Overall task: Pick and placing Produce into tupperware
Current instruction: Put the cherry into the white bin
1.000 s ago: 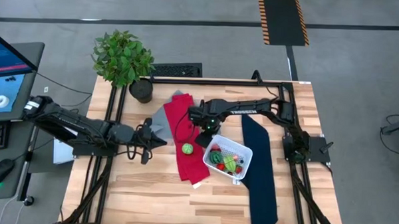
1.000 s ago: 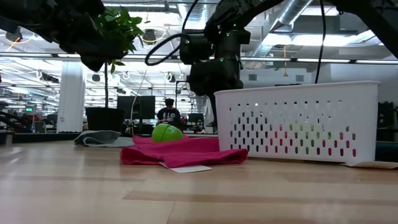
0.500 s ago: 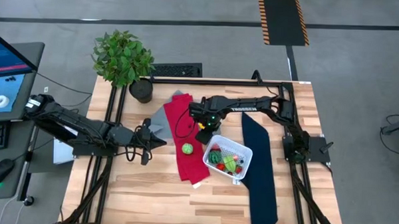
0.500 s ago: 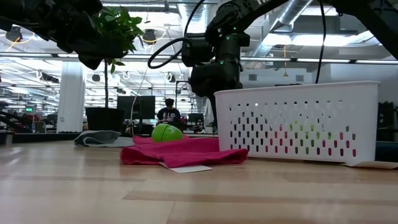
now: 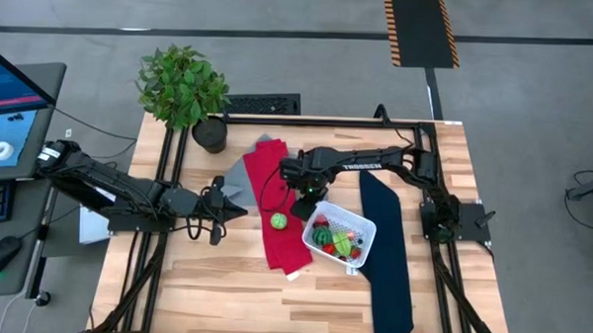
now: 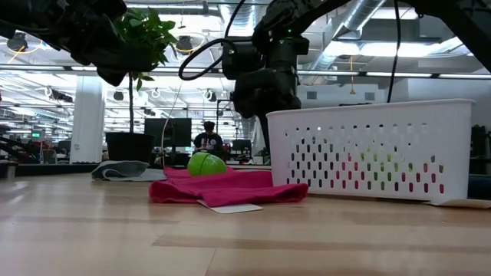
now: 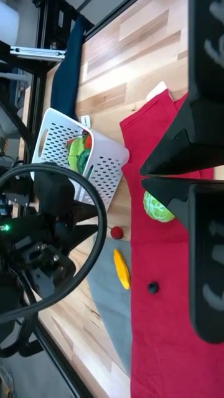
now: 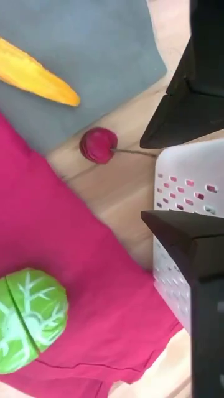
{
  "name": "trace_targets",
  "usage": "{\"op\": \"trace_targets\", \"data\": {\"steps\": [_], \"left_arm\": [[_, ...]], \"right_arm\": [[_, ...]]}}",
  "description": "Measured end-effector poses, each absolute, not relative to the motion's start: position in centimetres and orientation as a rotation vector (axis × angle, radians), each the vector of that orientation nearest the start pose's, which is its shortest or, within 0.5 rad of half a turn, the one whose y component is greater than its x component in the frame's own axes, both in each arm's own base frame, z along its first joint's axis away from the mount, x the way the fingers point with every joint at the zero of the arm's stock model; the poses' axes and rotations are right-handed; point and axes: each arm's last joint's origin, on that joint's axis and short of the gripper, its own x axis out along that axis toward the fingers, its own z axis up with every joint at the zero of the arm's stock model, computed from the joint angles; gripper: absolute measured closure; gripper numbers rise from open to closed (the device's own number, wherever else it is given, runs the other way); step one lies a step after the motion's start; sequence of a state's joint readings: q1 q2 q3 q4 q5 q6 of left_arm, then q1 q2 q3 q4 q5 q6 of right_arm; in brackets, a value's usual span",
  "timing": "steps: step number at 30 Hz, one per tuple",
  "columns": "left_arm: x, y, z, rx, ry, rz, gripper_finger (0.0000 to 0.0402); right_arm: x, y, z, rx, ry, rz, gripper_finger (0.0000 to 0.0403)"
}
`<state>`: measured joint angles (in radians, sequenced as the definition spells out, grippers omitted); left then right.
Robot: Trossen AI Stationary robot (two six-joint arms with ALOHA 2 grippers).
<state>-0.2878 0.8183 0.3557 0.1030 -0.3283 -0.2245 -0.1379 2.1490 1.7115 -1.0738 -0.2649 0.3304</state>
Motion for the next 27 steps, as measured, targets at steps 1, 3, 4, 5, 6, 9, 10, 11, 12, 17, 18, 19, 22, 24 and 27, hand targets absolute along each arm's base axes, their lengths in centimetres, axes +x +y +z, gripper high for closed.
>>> {"op": "trace_targets", "data": {"steps": [1,3,4,5,6,9,10,11,12,17,18,19,22,24,27], "left_arm": [[17.0,-4.1,20.7,-0.113,0.336,0.078,0.0395],[17.0,-4.1,20.7,-0.113,0.338,0.078,0.0395],[17.0,-4.1,20.7,-0.112,0.341,0.079,0.0395],[17.0,-4.1,20.6,-0.112,0.344,0.079,0.0395],[17.0,-4.1,20.6,-0.113,0.345,0.08,0.0395],[17.0,-4.1,20.6,-0.114,0.344,0.08,0.0395],[17.0,-4.1,20.6,-0.114,0.344,0.08,0.0395],[17.0,-4.1,20.6,-0.114,0.344,0.08,0.0395],[17.0,-4.1,20.6,-0.114,0.344,0.08,0.0395],[17.0,-4.1,20.6,-0.114,0.344,0.08,0.0395],[17.0,-4.1,20.6,-0.114,0.343,0.08,0.0395],[17.0,-4.1,20.6,-0.114,0.344,0.08,0.0395],[17.0,-4.1,20.6,-0.114,0.344,0.079,0.0395],[17.0,-4.1,20.6,-0.115,0.343,0.08,0.0395],[17.0,-4.1,20.6,-0.115,0.343,0.08,0.0395]], "right_arm": [[41.5,-5.1,18.0,0.57,1.492,-0.146,0.0209],[41.5,-5.2,18.0,0.573,1.491,-0.149,0.0212],[41.4,-5.3,18.0,0.575,1.491,-0.151,0.0214],[41.4,-5.4,18.0,0.577,1.49,-0.152,0.0216],[41.4,-5.4,18.0,0.578,1.489,-0.154,0.0218],[41.4,-5.8,18.0,0.588,1.49,-0.158,0.022],[41.3,-5.8,18.0,0.609,1.496,-0.153,0.022],[41.2,-6.0,18.0,0.644,1.504,-0.15,0.022],[41.1,-6.1,18.0,0.671,1.507,-0.144,0.022],[41.2,-6.2,18.0,0.682,1.498,-0.14,0.0221],[41.1,-6.2,18.0,0.683,1.501,-0.139,0.0224],[41.1,-6.1,18.0,0.684,1.508,-0.138,0.0226],[41.1,-6.0,18.0,0.677,1.51,-0.133,0.0235],[41.3,-5.8,18.0,0.666,1.498,-0.13,0.0239],[41.3,-5.9,18.0,0.67,1.494,-0.135,0.0245]]}}
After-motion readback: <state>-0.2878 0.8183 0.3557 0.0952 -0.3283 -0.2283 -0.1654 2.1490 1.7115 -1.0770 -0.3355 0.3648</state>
